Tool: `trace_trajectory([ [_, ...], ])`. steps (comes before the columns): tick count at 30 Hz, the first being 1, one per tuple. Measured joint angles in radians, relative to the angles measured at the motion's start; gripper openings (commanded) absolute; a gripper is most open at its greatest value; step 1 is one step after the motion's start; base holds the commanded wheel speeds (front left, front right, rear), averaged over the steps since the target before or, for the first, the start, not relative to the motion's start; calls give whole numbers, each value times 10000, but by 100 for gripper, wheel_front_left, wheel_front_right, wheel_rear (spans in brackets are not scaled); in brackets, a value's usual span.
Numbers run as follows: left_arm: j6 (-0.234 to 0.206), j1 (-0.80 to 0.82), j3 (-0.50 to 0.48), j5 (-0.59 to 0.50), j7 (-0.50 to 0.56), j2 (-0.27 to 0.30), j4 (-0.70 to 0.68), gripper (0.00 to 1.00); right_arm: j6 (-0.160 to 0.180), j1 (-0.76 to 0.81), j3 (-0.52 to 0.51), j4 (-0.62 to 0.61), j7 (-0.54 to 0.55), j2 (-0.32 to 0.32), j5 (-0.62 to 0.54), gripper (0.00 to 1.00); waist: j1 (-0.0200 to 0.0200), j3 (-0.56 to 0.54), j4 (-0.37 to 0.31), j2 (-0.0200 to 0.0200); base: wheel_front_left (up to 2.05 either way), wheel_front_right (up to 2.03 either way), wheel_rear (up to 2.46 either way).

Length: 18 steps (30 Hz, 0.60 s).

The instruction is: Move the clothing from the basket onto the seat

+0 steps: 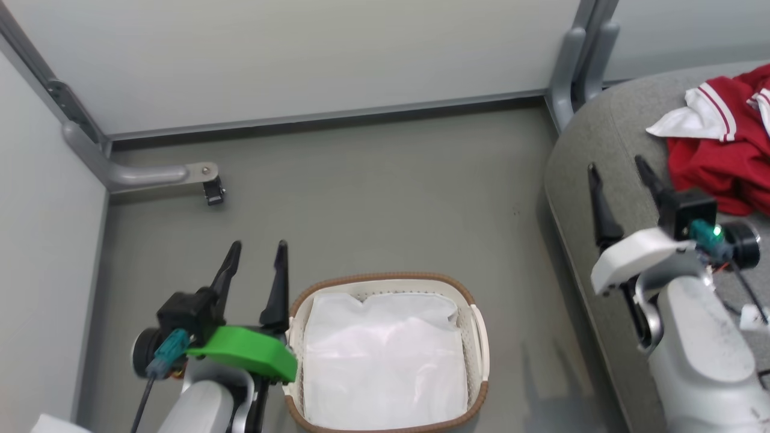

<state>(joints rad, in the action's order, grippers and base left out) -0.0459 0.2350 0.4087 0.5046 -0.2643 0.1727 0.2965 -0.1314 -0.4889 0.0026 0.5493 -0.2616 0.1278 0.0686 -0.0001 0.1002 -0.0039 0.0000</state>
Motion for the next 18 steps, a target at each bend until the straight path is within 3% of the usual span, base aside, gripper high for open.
trace_trajectory([
  [9,-121,-1553,-1547,-508,0,-207,-428,100,0,1946,-242,-1572,-4,-740,-157,100,0,-578,324,0,0,0,0],
  [18,-10,-2833,-2466,-928,0,-460,-836,100,0,3485,-140,-2504,-17,-788,389,100,0,-864,493,0,0,0,0],
])
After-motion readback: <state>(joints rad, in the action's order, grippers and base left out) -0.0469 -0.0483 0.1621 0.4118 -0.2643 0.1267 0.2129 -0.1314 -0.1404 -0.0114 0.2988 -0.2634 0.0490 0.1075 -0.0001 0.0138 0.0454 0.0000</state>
